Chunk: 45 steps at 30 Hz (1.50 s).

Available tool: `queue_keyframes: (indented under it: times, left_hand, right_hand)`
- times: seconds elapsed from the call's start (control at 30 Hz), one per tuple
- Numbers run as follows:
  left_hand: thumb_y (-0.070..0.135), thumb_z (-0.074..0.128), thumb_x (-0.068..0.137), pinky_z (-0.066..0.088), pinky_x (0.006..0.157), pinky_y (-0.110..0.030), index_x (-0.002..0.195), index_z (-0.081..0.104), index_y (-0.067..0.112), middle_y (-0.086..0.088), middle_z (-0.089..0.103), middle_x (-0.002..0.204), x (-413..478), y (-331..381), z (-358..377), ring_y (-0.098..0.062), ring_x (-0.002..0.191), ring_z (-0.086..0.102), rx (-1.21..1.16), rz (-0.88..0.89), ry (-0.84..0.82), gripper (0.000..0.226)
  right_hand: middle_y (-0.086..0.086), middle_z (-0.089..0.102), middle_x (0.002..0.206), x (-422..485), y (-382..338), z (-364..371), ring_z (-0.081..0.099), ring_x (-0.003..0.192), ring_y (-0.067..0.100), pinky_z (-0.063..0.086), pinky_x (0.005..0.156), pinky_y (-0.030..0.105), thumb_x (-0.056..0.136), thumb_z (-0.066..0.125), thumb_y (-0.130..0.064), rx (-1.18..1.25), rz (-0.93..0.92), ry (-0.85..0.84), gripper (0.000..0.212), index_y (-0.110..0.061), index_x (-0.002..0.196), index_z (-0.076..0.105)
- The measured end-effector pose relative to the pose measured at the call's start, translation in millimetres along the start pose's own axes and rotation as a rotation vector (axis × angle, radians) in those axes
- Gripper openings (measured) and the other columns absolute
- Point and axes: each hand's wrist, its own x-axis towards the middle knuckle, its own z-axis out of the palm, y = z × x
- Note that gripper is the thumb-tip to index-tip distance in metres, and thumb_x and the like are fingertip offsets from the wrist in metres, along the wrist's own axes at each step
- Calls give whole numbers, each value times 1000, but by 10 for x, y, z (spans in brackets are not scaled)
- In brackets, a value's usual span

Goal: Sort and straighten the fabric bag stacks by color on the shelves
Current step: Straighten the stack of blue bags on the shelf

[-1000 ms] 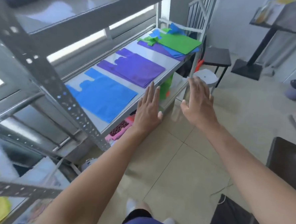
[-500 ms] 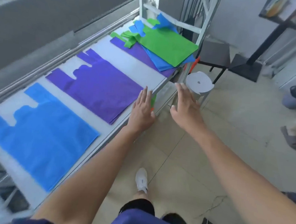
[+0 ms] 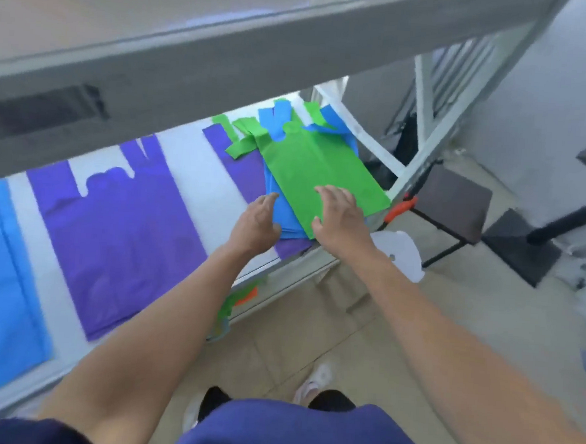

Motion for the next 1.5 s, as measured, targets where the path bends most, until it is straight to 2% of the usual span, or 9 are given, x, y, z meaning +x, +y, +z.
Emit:
queue_keyframes:
  times: [0.23, 0.5, 0.63, 0.77, 0.97, 1.17, 1.3, 1.37, 1.5]
  left_hand:
    - [6, 58, 89, 37, 110, -42, 135, 52, -3, -25, 53, 136, 433, 138, 147, -39, 129, 51, -167, -415, 183, 48]
    - [7, 53, 91, 48, 104, -39, 142, 49, 5, -15, 63, 133, 460, 143, 153, -32, 125, 58, -315, -644, 166, 51]
    - [17, 65, 92, 52, 95, -36, 141, 50, 8, -8, 61, 125, 597, 265, 170, -28, 113, 60, -417, -699, 128, 51]
    - [24, 73, 91, 42, 66, -31, 118, 59, 3, -6, 58, 102, 754, 313, 277, -24, 92, 55, -515, -746, 122, 37]
    - [28, 70, 94, 54, 84, -39, 106, 69, 2, -15, 72, 110, 788, 415, 373, -32, 101, 68, -504, -705, 231, 28]
    - [25, 74, 89, 56, 73, -34, 100, 72, 9, -8, 77, 99, 669, 672, -42, -19, 80, 69, -787, -585, 367, 20]
    - [22, 70, 91, 49, 70, -31, 98, 68, 10, -4, 68, 92, 580, 709, -276, -20, 78, 61, -589, -641, 333, 14]
    - [22, 67, 91, 52, 76, -35, 102, 68, 6, -8, 69, 99, 526, 672, -256, -26, 88, 65, -485, -698, 264, 20]
    - [22, 62, 91, 51, 77, -36, 106, 65, 3, -13, 68, 109, 407, 617, -45, -31, 100, 65, -338, -736, 232, 24]
  right_hand:
    - [20, 50, 141, 756, 445, 288, 45, 130, 39, 36, 111, 42, 90, 63, -20, 5, -121, -292, 67, -8, 152, 42]
    - [16, 47, 140, 948, 493, 571, 47, 128, 37, 42, 107, 45, 76, 76, -68, -109, -155, -388, 99, -15, 151, 38]
    - [17, 47, 134, 950, 556, 641, 48, 121, 38, 46, 101, 46, 78, 75, -48, -136, -194, -336, 85, -14, 147, 39]
    - [20, 53, 130, 1065, 643, 658, 53, 117, 41, 46, 96, 43, 84, 68, -23, -18, -153, -309, 58, -9, 138, 50]
    - [15, 70, 119, 1361, 892, 417, 66, 108, 32, 54, 93, 39, 92, 68, -20, 259, -54, -286, 37, -7, 126, 63]
    - [16, 68, 120, 1465, 1039, 222, 61, 100, 28, 47, 86, 34, 95, 66, -19, 281, -77, -265, 40, -4, 131, 59]
    - [20, 68, 115, 1438, 1005, 278, 62, 105, 33, 44, 87, 38, 105, 55, -34, 293, -122, -379, 34, -5, 120, 65]
    - [17, 69, 112, 1406, 991, 330, 61, 105, 30, 42, 87, 37, 111, 38, -42, 371, -120, -463, 47, -8, 108, 70]
    - [13, 64, 132, 1346, 1062, 397, 55, 125, 31, 40, 101, 35, 104, 48, -24, 331, -181, -357, 33, -14, 129, 68]
